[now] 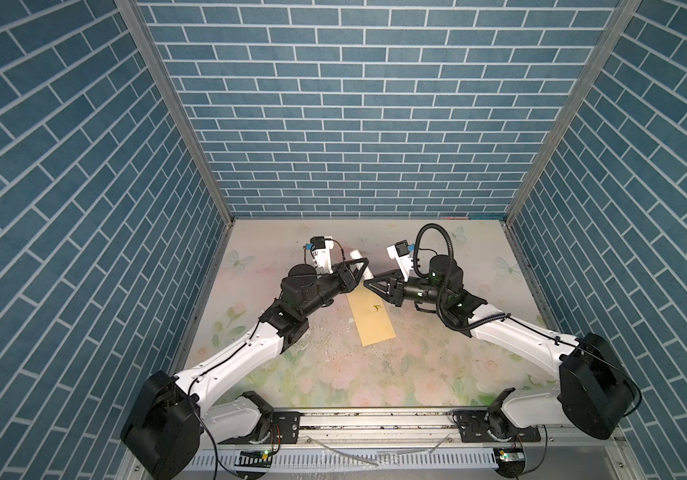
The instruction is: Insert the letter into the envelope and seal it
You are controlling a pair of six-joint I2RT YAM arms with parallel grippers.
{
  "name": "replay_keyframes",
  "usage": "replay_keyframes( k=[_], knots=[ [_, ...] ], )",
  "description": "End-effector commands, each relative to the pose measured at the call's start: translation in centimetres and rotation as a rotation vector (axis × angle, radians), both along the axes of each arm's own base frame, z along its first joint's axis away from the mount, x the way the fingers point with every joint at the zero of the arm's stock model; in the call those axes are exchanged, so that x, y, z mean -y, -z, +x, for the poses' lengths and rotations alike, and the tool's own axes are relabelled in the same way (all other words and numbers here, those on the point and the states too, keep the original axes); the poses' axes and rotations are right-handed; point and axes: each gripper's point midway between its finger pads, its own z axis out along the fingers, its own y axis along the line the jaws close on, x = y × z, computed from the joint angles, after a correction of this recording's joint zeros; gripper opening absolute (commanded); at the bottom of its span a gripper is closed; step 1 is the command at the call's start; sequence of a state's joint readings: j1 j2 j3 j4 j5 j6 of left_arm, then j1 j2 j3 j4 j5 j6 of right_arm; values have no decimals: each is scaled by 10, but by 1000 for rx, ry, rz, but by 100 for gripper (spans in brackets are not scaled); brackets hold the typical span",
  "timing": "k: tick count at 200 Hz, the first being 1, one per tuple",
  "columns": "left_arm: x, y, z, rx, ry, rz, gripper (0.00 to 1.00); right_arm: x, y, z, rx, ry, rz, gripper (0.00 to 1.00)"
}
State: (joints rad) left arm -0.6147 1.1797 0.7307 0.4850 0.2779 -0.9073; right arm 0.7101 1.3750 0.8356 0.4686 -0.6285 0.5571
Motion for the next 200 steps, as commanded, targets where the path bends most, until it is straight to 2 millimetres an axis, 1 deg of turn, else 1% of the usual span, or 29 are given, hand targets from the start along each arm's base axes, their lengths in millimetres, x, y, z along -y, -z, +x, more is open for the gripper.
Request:
replay_keyframes(
  k=[1, 14, 21, 34, 66, 91, 106, 117, 129, 141, 151, 160, 175, 189, 200],
  knots=[
    [-1, -6, 4, 29, -13, 15, 0, 16, -10, 27, 67, 193, -78, 0],
    [-1, -4, 6, 26, -20, 23, 0, 25, -7, 36, 119, 306, -185, 0],
    [-1, -2, 7, 22, -23, 27, 0, 27, -6, 38, 156, 352, -253, 0],
    [-1, 2, 8, 15, -25, 32, 0, 36, -5, 45, 248, 480, -412, 0],
    [1, 5, 11, 5, -26, 30, 0, 43, -13, 54, 462, 697, -690, 0],
    [2, 7, 12, -2, -28, 25, 0, 43, -16, 59, 618, 838, -873, 0],
    [2, 6, 12, -2, -27, 26, 0, 39, -16, 57, 675, 865, -927, 0],
    [2, 8, 13, -4, -29, 27, 0, 37, -14, 57, 686, 864, -935, 0],
    [2, 7, 13, -2, -30, 26, 0, 35, -12, 54, 677, 841, -909, 0],
    [2, 6, 13, 0, -30, 25, 0, 27, -10, 47, 659, 774, -851, 0],
    [2, 5, 12, 2, -30, 24, 0, 23, -10, 41, 635, 720, -789, 5],
    [1, 3, 12, 5, -30, 21, 0, 19, -10, 34, 603, 647, -725, 12],
    [1, -1, 11, 13, -27, 18, 0, 14, -8, 22, 519, 503, -600, 27],
    [1, -6, 9, 20, -19, 13, 0, 14, -4, 12, 407, 367, -477, 47],
    [2, -10, 8, 26, -12, 9, 0, 15, -2, 4, 328, 264, -379, 56]
  ],
)
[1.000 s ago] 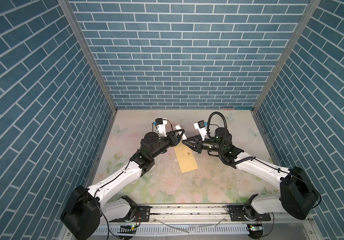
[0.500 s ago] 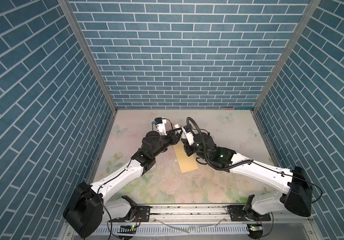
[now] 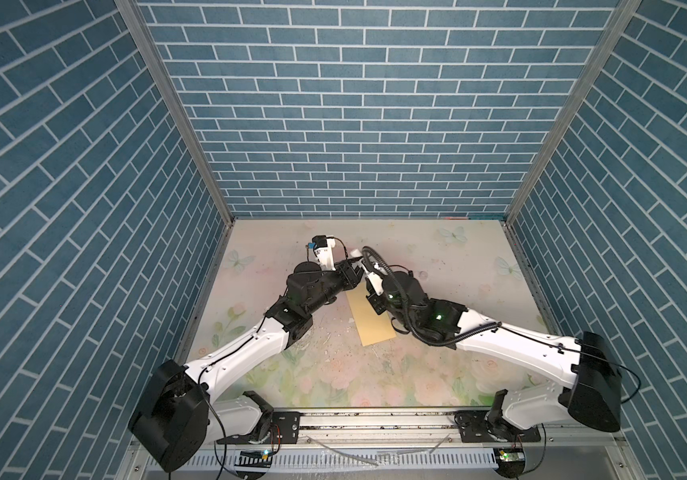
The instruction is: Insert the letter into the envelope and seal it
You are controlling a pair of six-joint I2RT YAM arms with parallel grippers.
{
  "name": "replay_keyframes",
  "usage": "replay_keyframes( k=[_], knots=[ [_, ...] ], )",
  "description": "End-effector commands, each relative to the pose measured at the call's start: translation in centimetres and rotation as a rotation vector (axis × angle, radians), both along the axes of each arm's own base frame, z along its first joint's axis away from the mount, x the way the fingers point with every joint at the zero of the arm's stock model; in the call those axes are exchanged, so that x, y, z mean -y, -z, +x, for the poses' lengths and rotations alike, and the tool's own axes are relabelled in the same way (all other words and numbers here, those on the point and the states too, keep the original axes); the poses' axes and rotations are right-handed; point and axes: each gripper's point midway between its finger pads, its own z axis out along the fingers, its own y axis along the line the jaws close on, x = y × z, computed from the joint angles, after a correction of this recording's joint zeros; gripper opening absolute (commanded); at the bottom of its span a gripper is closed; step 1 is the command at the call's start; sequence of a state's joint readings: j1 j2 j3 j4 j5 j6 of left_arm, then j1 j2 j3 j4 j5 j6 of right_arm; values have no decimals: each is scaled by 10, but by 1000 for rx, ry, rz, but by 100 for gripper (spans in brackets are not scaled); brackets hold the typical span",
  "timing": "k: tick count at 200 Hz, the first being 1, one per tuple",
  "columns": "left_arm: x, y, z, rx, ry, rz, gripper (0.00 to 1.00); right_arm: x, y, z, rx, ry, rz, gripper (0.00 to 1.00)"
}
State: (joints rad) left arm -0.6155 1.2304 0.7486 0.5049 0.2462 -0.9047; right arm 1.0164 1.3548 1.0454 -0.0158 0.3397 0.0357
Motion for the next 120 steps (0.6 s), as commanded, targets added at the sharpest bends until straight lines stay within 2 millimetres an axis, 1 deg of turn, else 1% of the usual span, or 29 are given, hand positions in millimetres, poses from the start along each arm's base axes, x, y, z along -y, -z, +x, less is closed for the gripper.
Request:
replay_keyframes(
  k=[1, 8, 16, 27, 52, 76, 120],
  knots=[
    [-1, -16, -5, 34, 21, -2, 0, 1, -8, -19, -175, -203, 234, 57],
    [-1, -19, -6, 37, 26, -6, 0, 2, -7, -26, -218, -270, 278, 62],
    [0, -21, -7, 43, 33, -9, 0, 3, -5, -33, -256, -328, 313, 65],
    [1, -24, -8, 46, 41, -13, 0, 4, -3, -41, -305, -395, 347, 67],
    [3, -29, -11, 55, 61, -24, 0, 6, -3, -48, -396, -496, 439, 67],
    [5, -30, -12, 57, 75, -29, 0, 4, -9, -49, -425, -557, 507, 66],
    [6, -30, -13, 56, 83, -36, 0, 0, -15, -37, -447, -568, 573, 60]
  ],
)
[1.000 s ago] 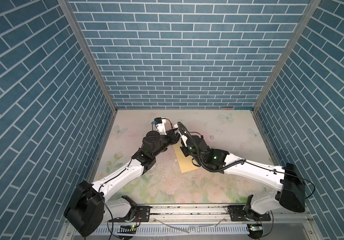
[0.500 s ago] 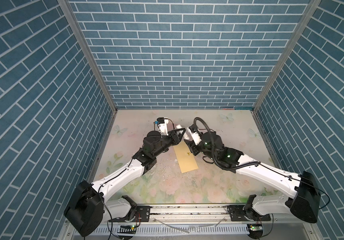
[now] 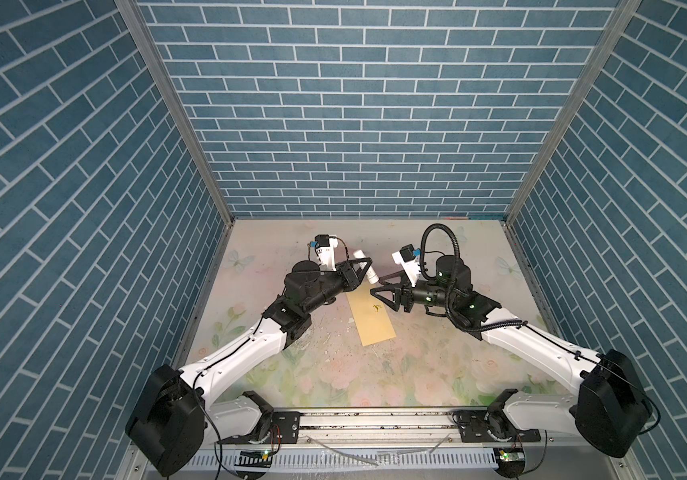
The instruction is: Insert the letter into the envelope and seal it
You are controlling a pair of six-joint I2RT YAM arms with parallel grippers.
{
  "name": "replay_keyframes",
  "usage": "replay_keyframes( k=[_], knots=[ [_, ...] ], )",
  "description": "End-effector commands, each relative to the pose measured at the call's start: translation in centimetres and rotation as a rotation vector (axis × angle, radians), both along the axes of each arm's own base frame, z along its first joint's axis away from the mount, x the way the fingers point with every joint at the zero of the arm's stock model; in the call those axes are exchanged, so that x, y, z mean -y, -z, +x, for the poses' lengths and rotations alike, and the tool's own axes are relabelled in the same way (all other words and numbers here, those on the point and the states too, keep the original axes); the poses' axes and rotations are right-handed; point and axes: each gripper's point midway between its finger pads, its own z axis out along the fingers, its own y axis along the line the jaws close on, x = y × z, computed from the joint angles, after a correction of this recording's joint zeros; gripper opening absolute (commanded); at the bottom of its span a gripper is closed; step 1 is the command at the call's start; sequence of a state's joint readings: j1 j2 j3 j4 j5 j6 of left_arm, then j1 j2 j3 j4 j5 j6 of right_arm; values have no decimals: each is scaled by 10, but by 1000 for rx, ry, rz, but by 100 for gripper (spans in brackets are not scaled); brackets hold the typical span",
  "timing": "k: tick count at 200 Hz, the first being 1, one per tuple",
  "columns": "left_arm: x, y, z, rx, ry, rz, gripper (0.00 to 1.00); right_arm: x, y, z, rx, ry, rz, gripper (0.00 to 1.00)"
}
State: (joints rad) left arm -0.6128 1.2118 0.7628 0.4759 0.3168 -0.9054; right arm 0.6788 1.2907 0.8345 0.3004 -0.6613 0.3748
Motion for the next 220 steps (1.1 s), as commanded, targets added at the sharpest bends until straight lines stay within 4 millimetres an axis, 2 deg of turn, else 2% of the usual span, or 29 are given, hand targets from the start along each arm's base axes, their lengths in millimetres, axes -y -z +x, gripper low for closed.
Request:
replay_keyframes(
  k=[1, 41, 99, 164, 192, 204, 220],
  knots=[
    [0, -23, -3, 54, 16, -31, 0, -5, -11, -4, -30, -64, 83, 60],
    [1, -23, -4, 56, 20, -33, 0, -8, -13, 3, -43, -57, 113, 49],
    [1, -22, -4, 53, 21, -35, 0, -11, -15, 8, -55, -51, 139, 40],
    [0, -19, -3, 51, 13, -31, 0, -10, -10, 15, -73, -17, 119, 13],
    [-3, -14, 0, 43, -8, -12, 0, -4, -8, 29, -44, 90, 65, 0],
    [-4, -11, 2, 38, -20, 3, 0, 2, -5, 37, -4, 182, 1, 0],
    [-5, -7, 4, 31, -31, 21, 0, 11, 1, 48, 114, 349, -171, 0]
  ],
)
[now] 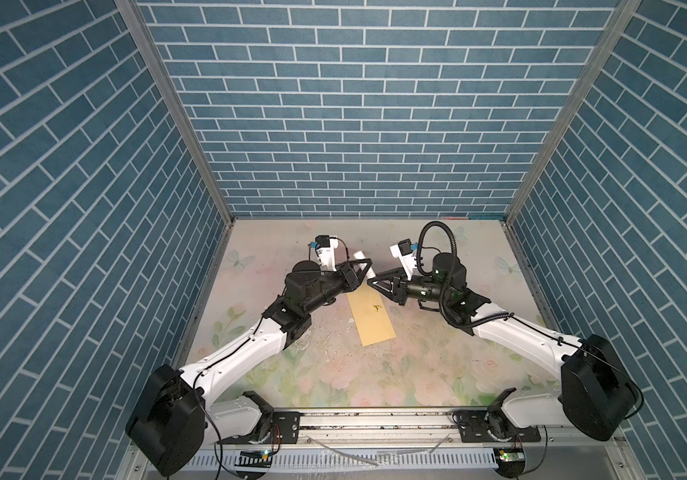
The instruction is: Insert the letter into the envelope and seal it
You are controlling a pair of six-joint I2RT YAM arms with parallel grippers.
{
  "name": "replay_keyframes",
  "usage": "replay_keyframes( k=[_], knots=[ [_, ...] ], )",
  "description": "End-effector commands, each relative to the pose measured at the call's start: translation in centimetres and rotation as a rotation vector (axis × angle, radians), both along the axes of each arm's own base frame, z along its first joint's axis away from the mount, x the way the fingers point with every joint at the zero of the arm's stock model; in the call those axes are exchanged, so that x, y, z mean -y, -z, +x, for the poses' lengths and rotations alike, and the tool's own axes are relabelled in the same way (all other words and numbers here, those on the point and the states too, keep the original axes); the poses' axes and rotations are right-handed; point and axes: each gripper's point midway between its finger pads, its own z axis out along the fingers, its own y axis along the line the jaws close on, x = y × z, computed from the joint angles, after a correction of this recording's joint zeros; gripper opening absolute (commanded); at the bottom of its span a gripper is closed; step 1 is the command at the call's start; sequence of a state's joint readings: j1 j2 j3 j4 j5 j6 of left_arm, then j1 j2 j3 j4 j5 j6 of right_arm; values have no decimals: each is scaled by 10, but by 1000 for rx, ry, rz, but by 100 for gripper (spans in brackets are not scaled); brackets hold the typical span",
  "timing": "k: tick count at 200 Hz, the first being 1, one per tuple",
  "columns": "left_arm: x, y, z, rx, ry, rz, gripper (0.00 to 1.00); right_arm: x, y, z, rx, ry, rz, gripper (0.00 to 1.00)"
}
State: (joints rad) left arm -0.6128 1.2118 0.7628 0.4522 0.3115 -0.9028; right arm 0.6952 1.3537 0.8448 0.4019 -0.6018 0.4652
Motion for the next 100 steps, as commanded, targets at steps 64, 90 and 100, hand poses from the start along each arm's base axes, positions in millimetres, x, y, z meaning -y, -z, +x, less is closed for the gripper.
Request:
replay_keyframes(
  k=[64, 90, 100],
  knots=[
    [-3, -4, 8, 30, -36, 17, 0, 33, -6, 59, 672, 822, -913, 0],
    [-4, -4, 8, 31, -37, 17, 0, 19, 1, 56, 670, 780, -894, 0],
    [-4, -4, 7, 32, -36, 19, 0, 13, 3, 50, 636, 724, -833, 0]
  ],
)
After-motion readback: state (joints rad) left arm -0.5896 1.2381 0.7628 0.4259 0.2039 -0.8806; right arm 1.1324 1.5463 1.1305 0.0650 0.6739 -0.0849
